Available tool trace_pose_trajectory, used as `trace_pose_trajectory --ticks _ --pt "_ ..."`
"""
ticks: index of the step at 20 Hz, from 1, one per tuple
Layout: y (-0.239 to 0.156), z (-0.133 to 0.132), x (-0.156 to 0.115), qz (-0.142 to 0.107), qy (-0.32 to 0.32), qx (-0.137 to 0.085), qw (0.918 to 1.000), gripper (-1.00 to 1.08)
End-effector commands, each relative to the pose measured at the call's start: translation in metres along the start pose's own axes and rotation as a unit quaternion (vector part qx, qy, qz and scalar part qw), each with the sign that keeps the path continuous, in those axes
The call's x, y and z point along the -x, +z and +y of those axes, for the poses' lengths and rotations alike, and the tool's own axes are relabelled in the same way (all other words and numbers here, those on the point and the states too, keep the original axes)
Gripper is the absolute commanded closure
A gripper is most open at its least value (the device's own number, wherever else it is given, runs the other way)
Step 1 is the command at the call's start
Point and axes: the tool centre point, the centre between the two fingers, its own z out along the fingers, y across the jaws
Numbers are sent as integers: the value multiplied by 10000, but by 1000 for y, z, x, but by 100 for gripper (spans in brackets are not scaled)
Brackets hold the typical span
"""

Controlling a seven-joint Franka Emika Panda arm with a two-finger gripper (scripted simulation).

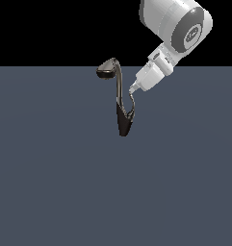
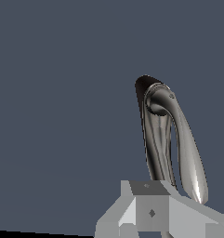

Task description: Turn on the faucet by rotating a designated handle.

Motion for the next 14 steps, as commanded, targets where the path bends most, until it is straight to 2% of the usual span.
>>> trace_pose_trajectory --ticks 1,6,14 --pt "6 -5 -10 -45 209 -61 9998 108" --pt "11 -8 -21 -88 420 -117 9990 108" --pt "12 -3 -20 -90 435 -118 9989 108"
